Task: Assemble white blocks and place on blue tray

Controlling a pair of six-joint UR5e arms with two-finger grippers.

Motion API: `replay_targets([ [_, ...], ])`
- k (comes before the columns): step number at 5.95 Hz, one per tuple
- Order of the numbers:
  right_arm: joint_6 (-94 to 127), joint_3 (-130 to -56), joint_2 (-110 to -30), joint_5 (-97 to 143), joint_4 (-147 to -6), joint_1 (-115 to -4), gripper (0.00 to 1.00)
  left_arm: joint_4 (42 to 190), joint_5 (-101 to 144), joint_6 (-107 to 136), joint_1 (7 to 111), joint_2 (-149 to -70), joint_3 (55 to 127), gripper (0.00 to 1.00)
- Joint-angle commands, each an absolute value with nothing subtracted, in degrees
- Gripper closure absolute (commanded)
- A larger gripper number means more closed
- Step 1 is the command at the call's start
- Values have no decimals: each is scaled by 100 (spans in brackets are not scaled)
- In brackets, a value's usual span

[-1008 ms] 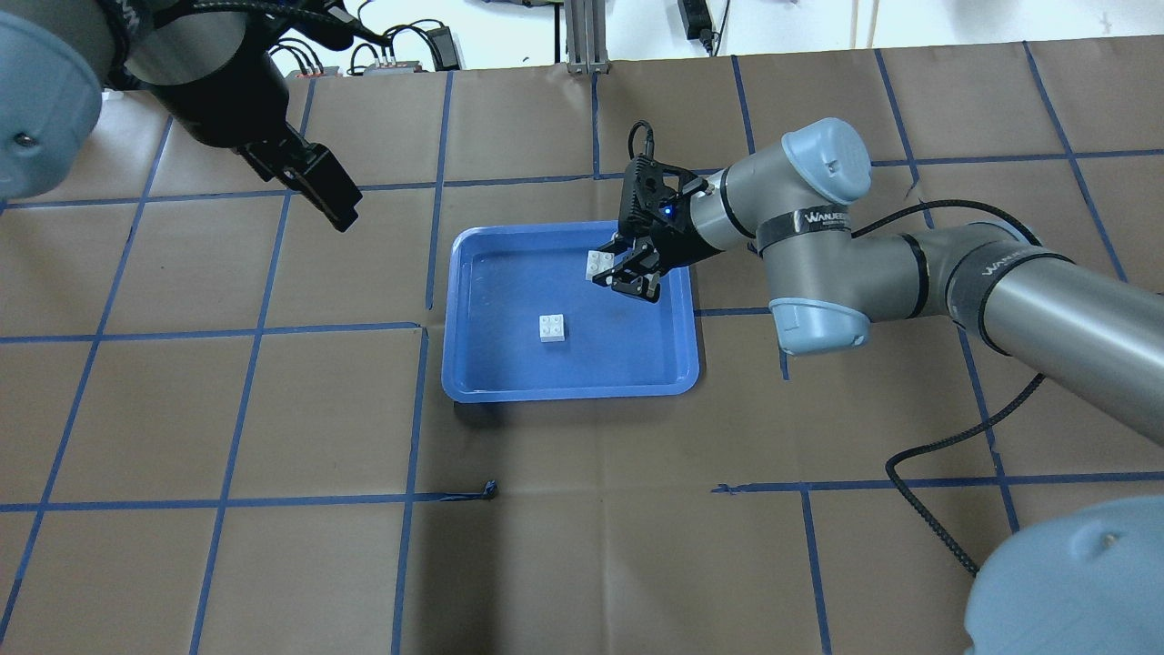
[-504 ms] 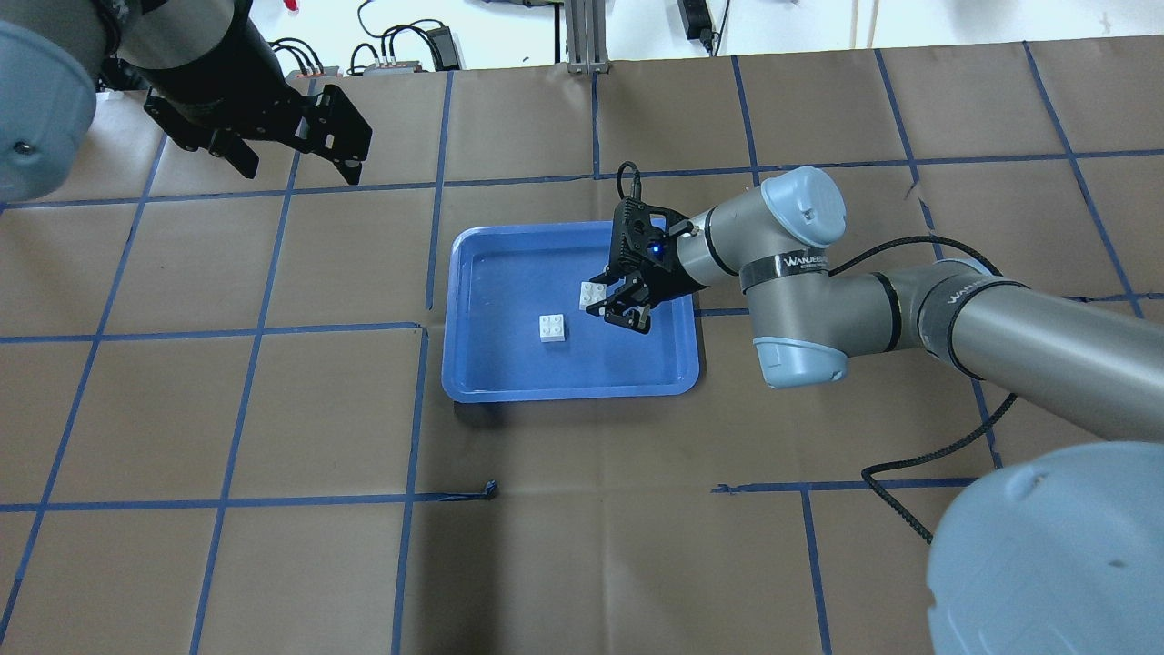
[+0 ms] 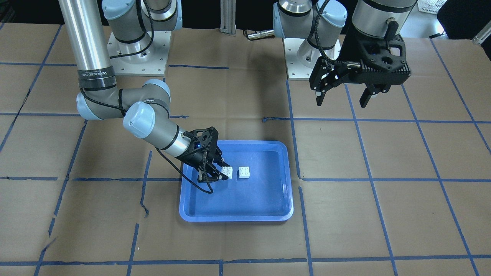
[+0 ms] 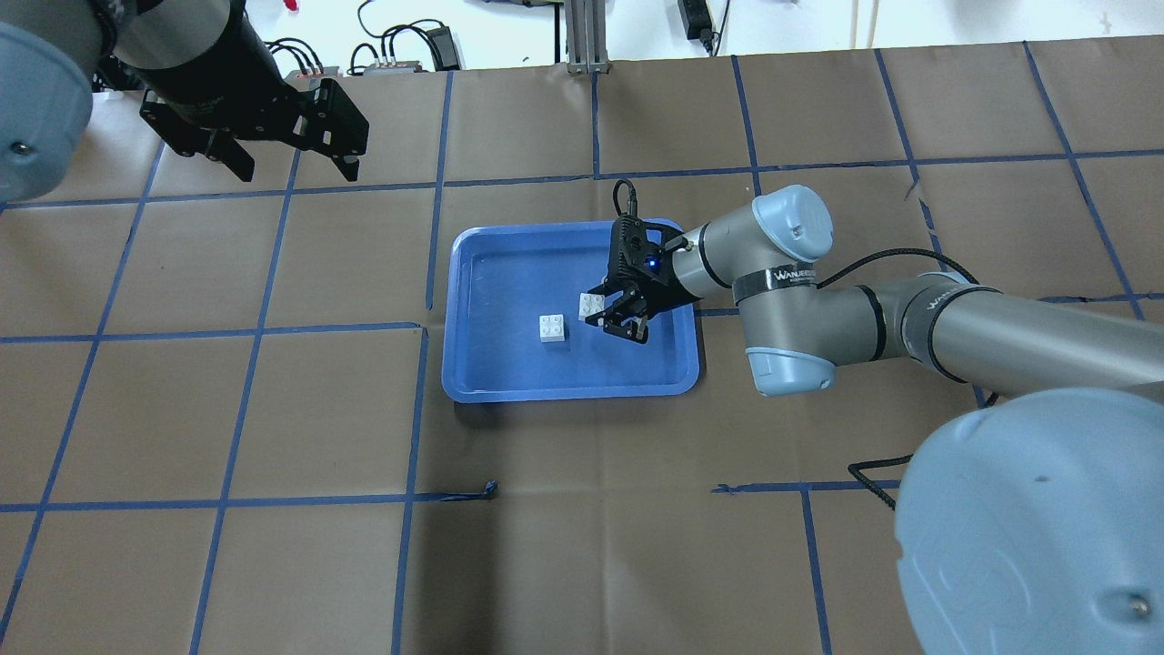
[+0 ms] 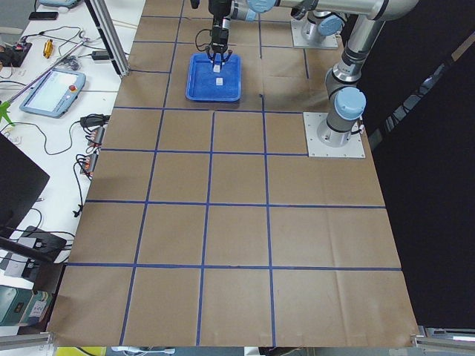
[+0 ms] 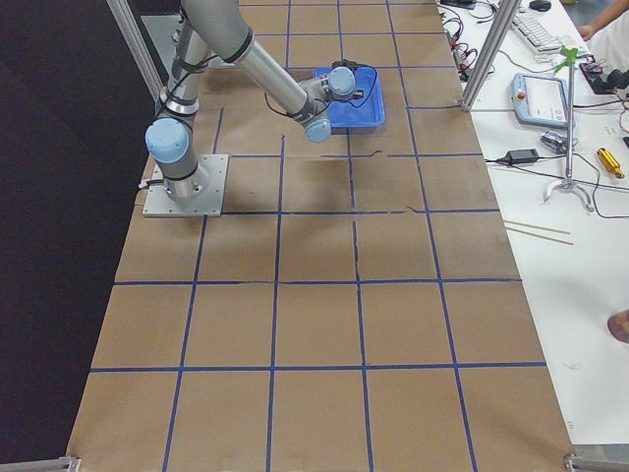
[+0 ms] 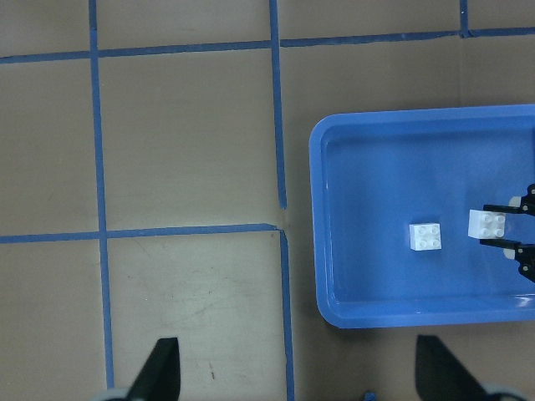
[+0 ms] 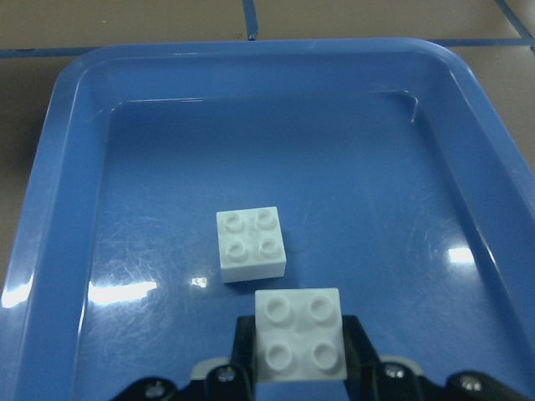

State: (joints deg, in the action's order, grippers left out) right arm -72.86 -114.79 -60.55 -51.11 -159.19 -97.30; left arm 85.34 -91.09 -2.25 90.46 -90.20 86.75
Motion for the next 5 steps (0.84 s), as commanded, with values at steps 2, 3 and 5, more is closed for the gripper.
replay_targets([
  [2,-7216,-11470,-6012,-5361,-15935,-9870,83,8534,-9097,-237,9035,-9018,8675,1],
  [3,-7207,-11470,-6003,-5414,-15926,-9870,83,8534,-9097,-237,9035,-9018,8675,1],
  [5,-7041,-11444,-6003,-5501,-15917,-9931,84,8534,-9097,-237,9035,-9018,8675,1],
])
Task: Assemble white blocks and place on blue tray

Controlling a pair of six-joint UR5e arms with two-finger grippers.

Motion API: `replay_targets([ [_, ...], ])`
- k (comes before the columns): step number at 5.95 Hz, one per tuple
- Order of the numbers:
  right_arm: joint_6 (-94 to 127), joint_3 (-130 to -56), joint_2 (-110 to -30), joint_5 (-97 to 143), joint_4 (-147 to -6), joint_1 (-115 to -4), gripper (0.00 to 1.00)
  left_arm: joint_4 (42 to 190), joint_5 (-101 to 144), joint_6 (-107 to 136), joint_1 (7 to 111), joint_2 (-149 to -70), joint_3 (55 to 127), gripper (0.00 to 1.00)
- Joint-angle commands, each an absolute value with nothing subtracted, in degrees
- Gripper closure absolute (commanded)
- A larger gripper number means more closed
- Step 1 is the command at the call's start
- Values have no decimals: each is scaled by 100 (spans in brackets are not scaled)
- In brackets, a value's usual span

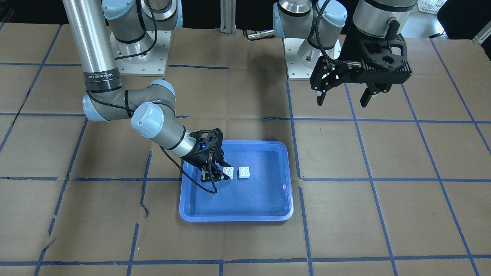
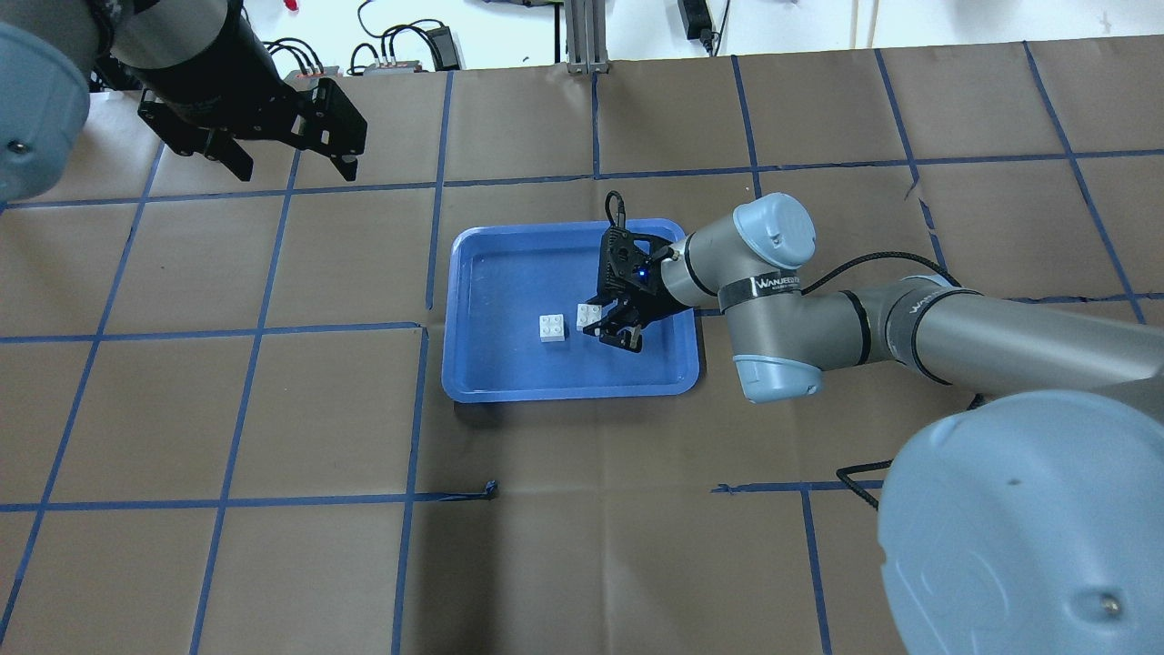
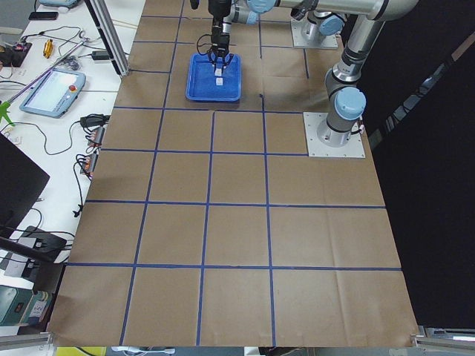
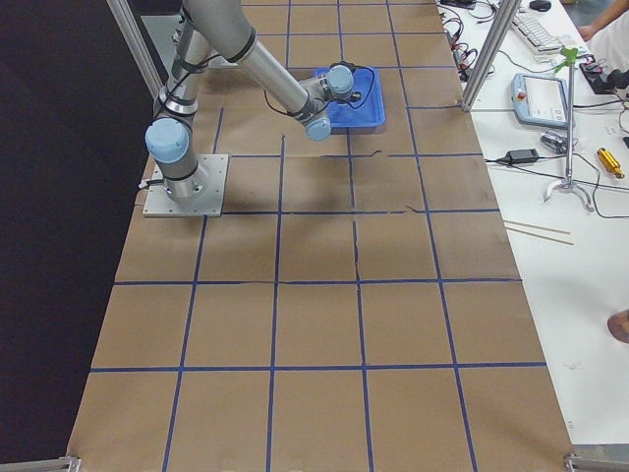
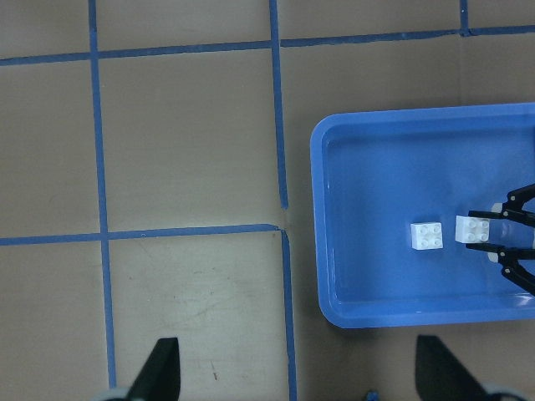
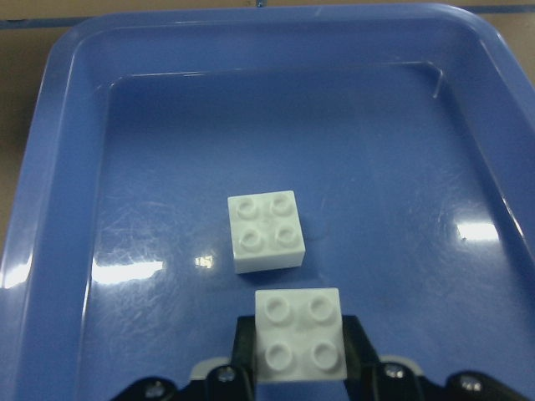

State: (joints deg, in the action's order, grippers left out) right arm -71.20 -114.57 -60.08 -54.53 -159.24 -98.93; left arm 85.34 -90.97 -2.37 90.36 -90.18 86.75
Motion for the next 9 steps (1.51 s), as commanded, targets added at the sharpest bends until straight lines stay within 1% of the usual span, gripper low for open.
replay_targets([
  [1,-6918,-11339,-5977,-5563,-15900,-9975,84,8534,-9097,-229,9035,-9018,8675,1],
  [2,-6734,-11155,-5890,-5572,-15899,-10089,84,8525,-9088,-237,9035,-9018,8666,1],
  [3,-6759,-11145,-5819,-5572,-15899,-10090,84,8456,-9088,-237,9035,-9018,8666,1],
  [9,-7102,-11312,-5845,-5678,-15908,-10090,84,8455,-9097,-229,9035,-9018,8666,1],
])
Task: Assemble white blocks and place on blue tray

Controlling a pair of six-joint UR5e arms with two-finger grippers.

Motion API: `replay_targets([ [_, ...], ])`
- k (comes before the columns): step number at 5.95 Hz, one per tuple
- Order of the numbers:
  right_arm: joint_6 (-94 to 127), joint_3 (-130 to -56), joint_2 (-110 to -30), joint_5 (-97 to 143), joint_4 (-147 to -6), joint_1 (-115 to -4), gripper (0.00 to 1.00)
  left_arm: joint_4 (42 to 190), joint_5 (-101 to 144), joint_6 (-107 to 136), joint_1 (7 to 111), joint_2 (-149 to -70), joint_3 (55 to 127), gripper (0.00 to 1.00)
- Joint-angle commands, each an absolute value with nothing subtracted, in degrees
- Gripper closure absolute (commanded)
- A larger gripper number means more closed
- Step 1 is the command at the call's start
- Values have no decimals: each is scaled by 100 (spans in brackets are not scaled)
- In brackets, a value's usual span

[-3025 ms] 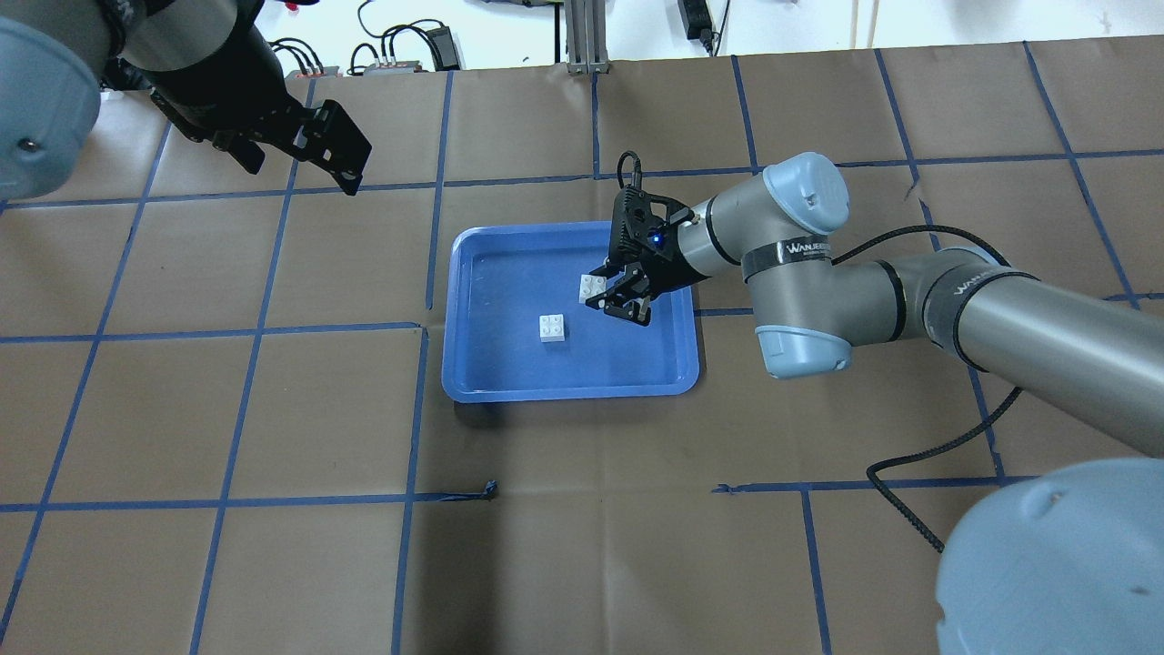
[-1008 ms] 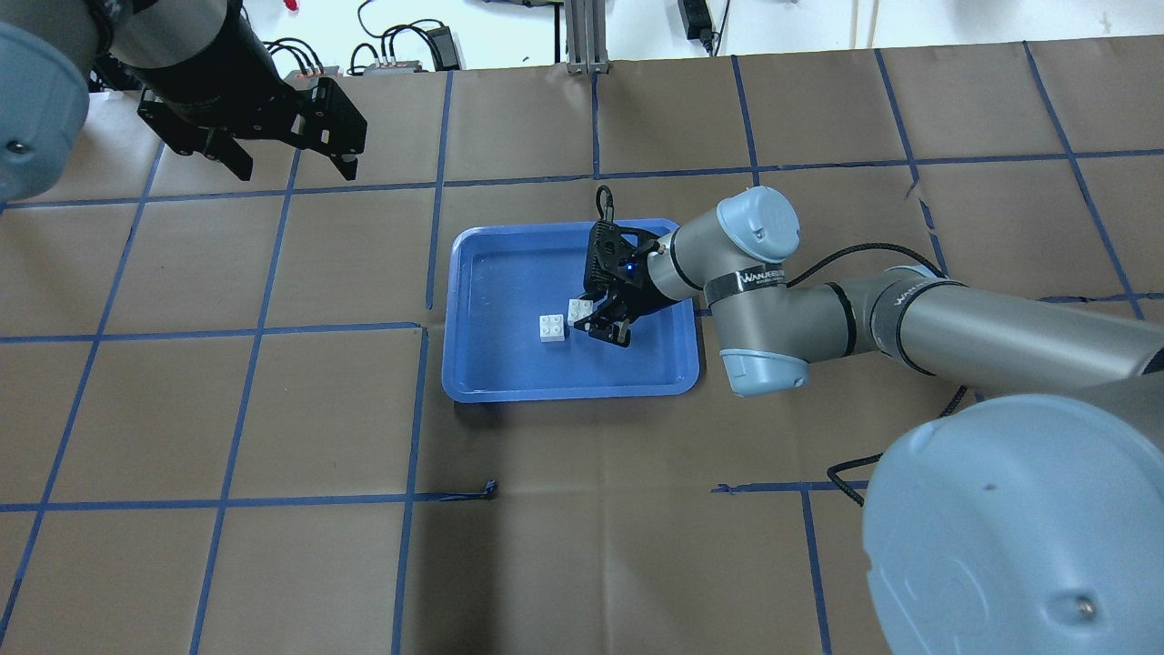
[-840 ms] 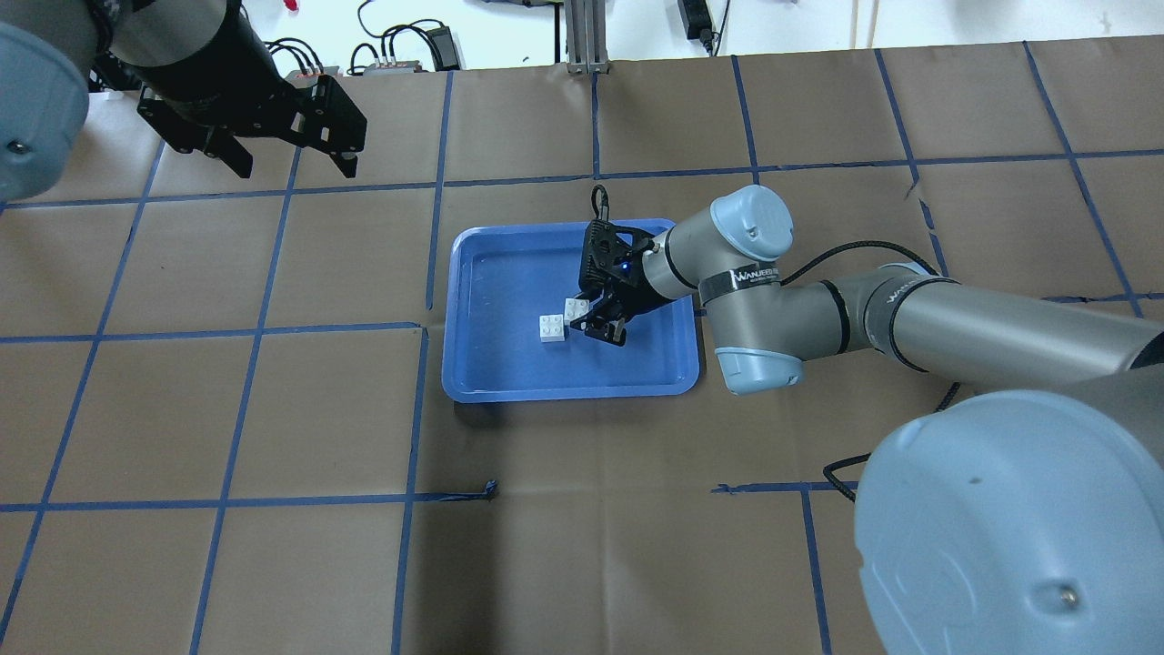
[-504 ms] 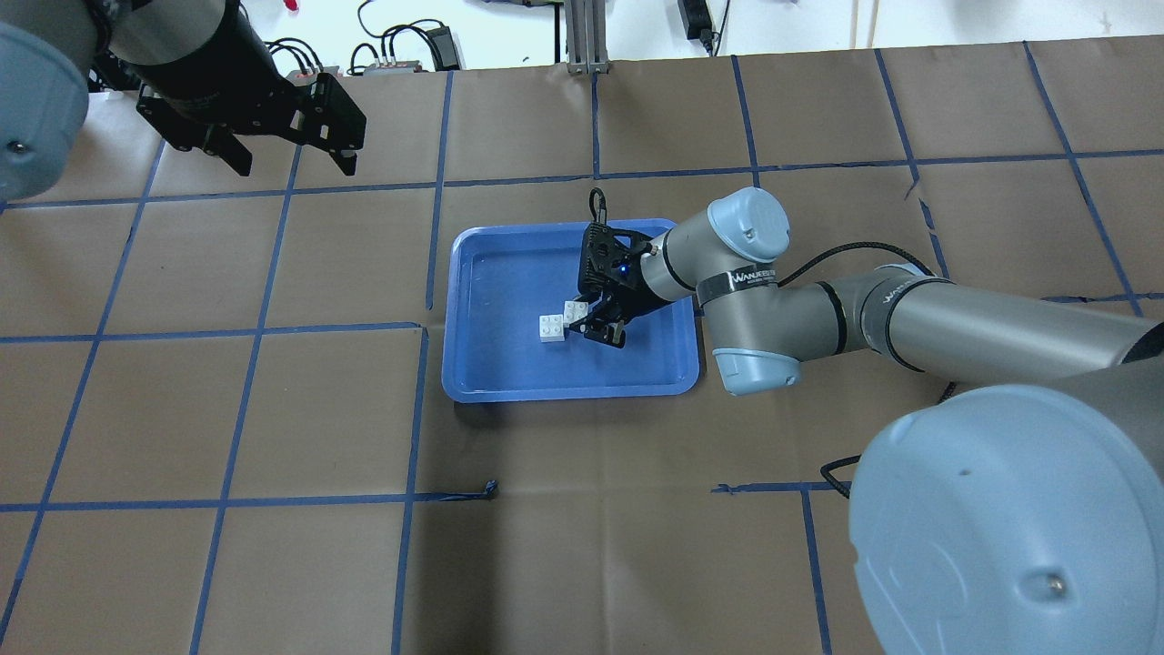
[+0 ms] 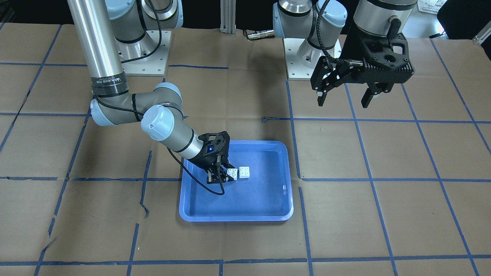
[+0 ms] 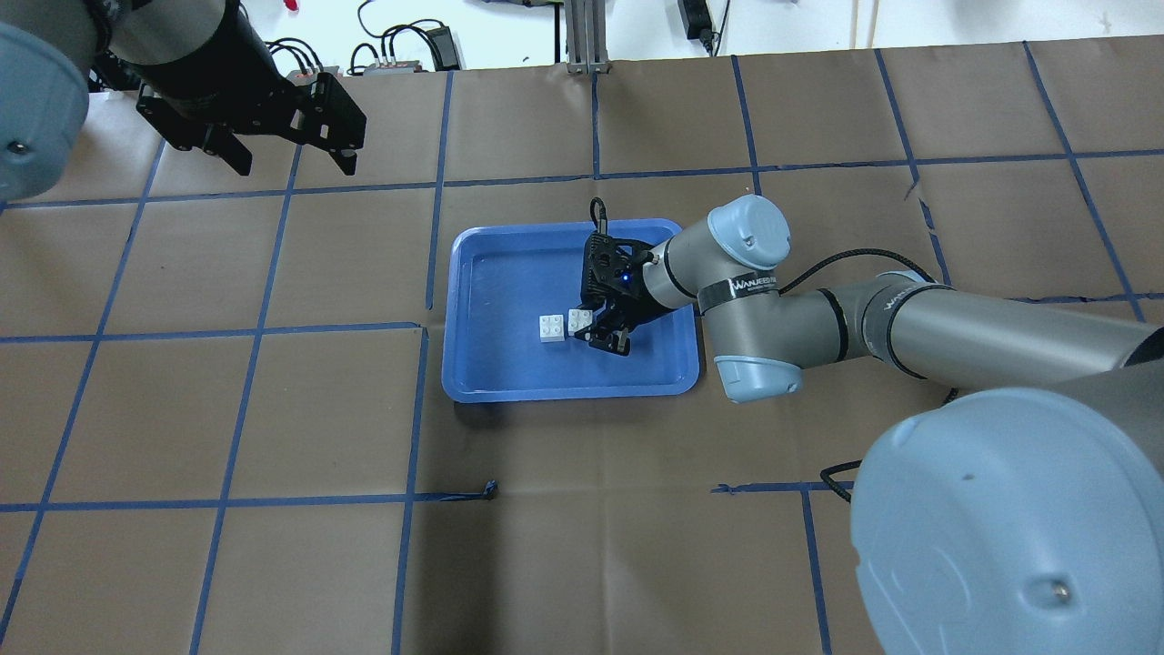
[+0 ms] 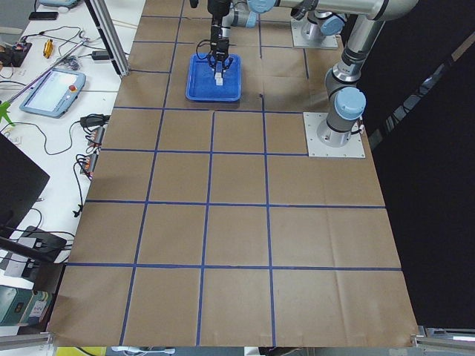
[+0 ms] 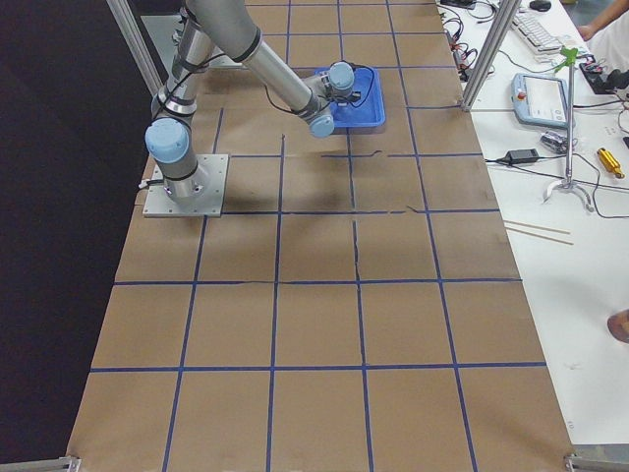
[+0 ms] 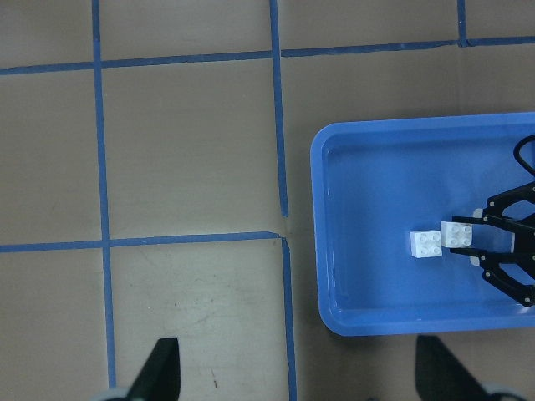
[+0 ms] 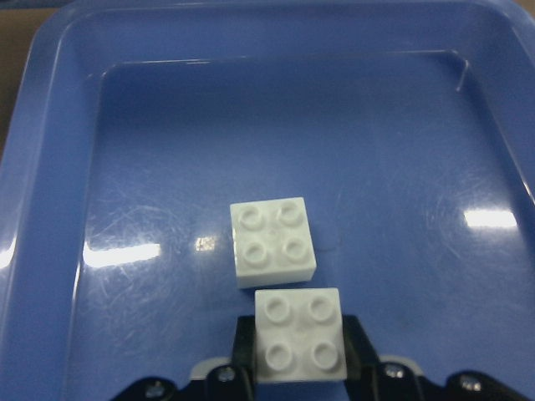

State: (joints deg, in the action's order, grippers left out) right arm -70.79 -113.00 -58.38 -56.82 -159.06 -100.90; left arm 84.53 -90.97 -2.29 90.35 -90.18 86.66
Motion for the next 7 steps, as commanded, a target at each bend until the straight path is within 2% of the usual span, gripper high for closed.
replay_targets([
  [1,-7075,-11303,-5853,-5669,-15908,-10107,84,8455,-9097,-229,9035,-9018,8666,1],
  [7,-7058,-11303,-5818,-5625,-15926,-10178,82,8446,-9097,-229,9035,-9018,8666,1],
])
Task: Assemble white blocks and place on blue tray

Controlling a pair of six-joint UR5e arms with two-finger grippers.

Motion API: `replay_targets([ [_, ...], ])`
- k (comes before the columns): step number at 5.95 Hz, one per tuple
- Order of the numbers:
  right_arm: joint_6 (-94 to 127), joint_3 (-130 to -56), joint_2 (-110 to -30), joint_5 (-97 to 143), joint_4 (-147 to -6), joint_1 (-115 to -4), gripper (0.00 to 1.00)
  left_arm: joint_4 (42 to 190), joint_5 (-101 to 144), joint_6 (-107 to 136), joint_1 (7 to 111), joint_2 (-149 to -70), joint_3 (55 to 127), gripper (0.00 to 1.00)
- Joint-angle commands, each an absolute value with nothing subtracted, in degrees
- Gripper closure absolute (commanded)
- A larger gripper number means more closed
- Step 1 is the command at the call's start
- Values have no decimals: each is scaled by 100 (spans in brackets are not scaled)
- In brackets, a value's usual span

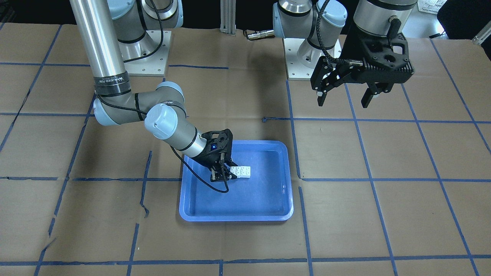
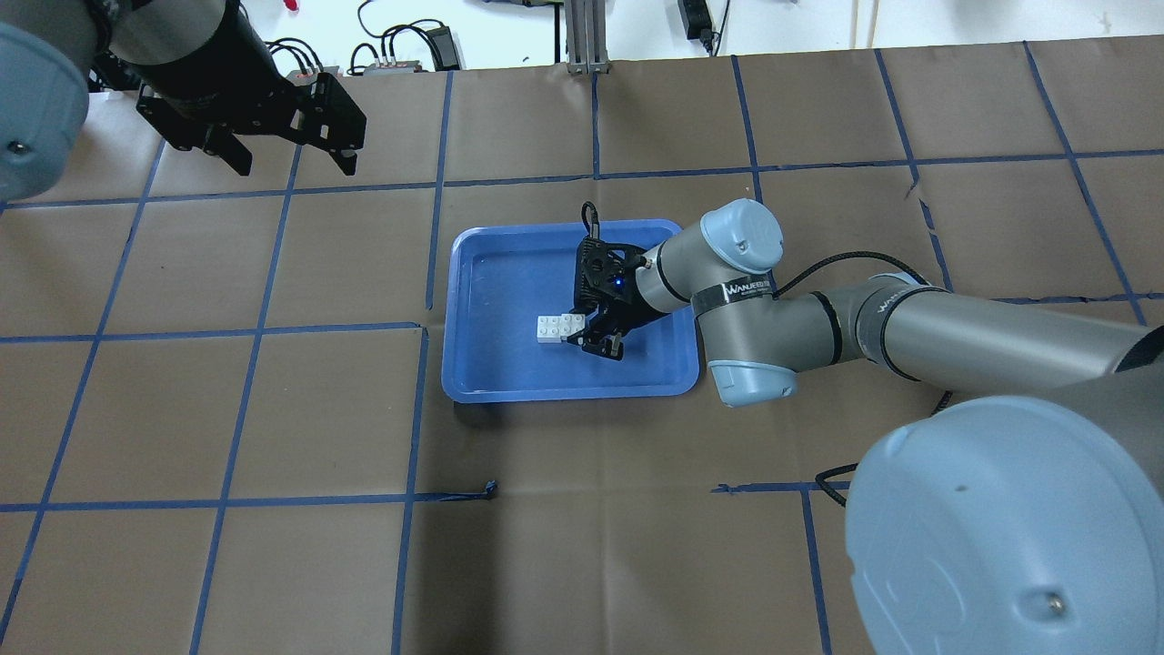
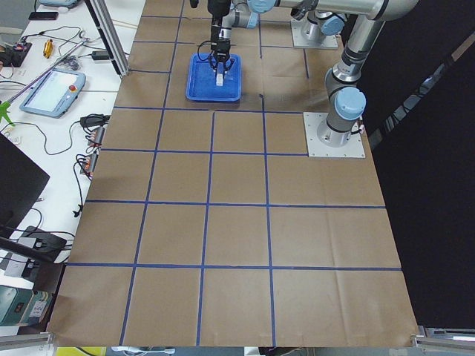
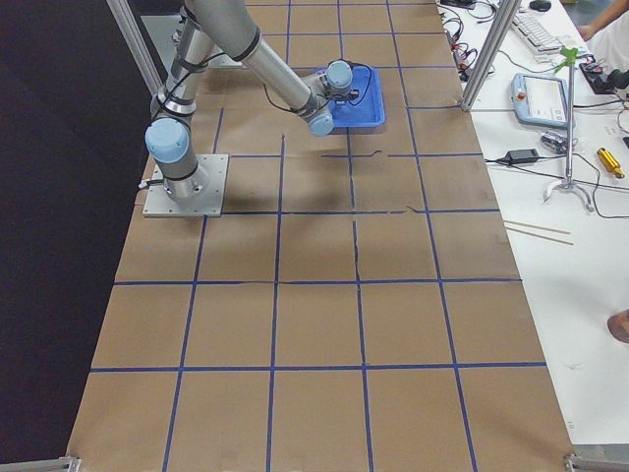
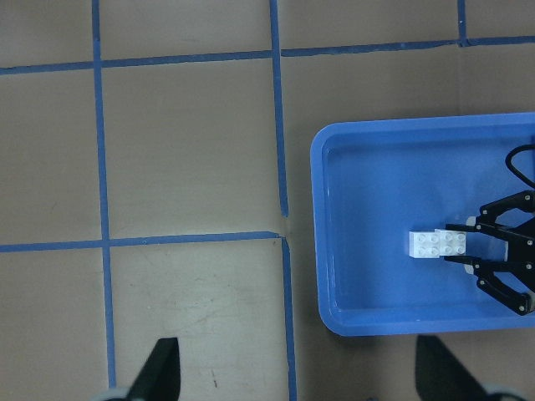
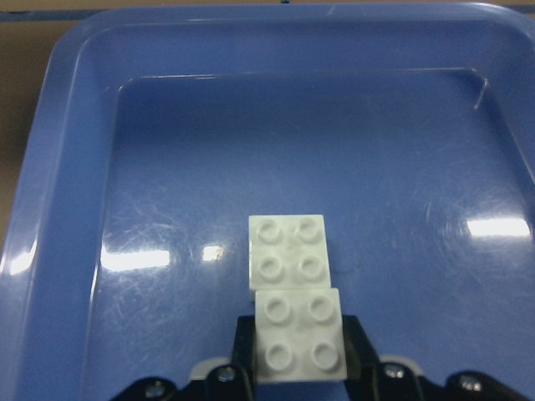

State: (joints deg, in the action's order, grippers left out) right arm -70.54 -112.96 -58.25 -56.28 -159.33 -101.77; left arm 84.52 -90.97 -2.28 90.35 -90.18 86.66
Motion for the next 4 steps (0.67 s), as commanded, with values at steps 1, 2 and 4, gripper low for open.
replay_targets([
  [1,-7049,-11303,-5818,-5616,-15917,-10178,77,8455,-9097,-229,9035,-9018,8666,1],
  [2,-7031,-11311,-5818,-5616,-15917,-10178,75,8455,-9097,-229,9035,-9018,8666,1],
  [4,-7022,-11312,-5818,-5608,-15917,-10178,63,8455,-9097,-229,9035,-9018,8675,1],
])
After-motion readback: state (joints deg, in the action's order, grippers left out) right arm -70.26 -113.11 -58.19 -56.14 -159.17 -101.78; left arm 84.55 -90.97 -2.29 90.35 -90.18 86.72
